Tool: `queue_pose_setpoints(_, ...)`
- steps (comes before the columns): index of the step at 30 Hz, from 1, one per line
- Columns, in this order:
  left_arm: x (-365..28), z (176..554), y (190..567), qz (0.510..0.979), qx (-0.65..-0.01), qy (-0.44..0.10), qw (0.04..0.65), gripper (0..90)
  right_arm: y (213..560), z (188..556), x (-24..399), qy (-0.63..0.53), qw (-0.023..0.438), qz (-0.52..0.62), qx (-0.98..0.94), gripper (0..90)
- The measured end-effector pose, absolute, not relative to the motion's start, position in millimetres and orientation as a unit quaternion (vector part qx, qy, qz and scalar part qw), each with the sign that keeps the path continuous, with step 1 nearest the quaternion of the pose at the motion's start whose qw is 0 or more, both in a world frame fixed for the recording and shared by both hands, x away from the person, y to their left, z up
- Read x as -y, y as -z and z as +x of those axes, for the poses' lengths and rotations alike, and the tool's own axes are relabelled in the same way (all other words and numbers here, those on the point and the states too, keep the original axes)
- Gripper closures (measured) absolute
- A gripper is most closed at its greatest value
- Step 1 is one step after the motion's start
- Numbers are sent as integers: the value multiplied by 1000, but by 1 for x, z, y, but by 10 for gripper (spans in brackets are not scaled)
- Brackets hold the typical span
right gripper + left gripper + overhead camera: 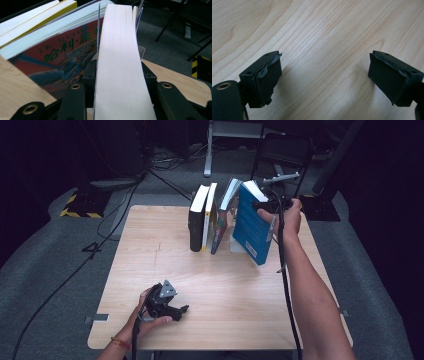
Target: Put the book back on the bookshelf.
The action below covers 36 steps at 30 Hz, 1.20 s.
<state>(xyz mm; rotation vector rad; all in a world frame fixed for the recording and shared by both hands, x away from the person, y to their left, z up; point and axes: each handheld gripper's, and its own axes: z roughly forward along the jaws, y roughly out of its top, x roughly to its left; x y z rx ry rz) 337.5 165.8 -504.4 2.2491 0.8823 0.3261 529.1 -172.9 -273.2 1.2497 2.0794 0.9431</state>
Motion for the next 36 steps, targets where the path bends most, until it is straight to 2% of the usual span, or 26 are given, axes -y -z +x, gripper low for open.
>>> queue_pose_setpoints(3, -166, 338, 504, 867, -336, -125, 345, 116, 275, 536, 165, -341, 279, 465, -768, 600)
queue_pose_setpoints(13, -166, 338, 505, 869, -332, -121, 347, 114, 284, 567, 157, -340, 276, 486, -757, 599)
queue_pose_setpoints(18, -166, 338, 504, 869, -331, -123, 346, 114, 286, 574, 151, -345, 289, 475, -756, 596)
queue_pose_setpoints(30, -166, 338, 504, 869, -331, -122, 346, 114, 296, 572, 157, -367, 300, 455, -754, 588)
queue_pose_setpoints(36, -166, 338, 504, 869, -332, -122, 346, 115, 299, 568, 162, -371, 289, 454, -757, 583)
